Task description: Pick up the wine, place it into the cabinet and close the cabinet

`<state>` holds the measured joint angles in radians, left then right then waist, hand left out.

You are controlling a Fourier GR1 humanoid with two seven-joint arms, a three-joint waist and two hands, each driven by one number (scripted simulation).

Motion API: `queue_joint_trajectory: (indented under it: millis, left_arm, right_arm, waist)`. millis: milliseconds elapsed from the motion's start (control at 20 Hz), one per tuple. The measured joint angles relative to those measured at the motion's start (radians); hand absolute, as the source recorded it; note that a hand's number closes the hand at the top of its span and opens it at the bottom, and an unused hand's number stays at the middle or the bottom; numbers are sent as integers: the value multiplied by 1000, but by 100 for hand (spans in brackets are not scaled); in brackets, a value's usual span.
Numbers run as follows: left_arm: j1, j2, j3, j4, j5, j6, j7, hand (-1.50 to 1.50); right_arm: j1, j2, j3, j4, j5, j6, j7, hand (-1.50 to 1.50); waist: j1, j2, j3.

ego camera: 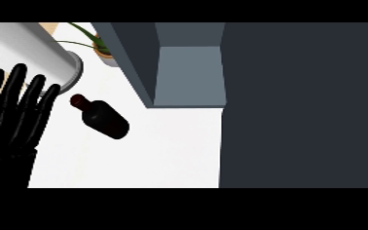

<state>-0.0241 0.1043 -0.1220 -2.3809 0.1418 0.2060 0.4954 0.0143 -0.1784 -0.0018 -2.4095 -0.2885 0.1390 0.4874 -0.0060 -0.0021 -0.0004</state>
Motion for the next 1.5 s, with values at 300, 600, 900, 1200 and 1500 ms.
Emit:
queue_joint_trajectory:
  millis: [300,600,900,1200,1500]
  left_arm:
    - [22,25,116,65,105,-58,-19,-150]
    - [54,36,199,187,194,-144,-95,-150]
    - [69,38,222,299,217,-216,-153,-150]
    - [59,28,234,450,210,-279,-251,-150]
    - [53,24,272,580,172,-308,-374,-150]
  right_arm:
    - [-31,8,8,3,6,-21,23,-150]
    - [-31,5,8,-4,9,-21,31,-150]
    - [-26,1,-2,-2,8,-2,31,-150]
    - [-62,-6,-9,-2,8,-8,59,-150]
    - [-88,-4,-9,-5,9,-29,88,-150]
  waist:
    - [2,0,0]
    - [-2,0,0]
    - [-2,0,0]
    - [-2,1,0]
    - [-3,0,0]
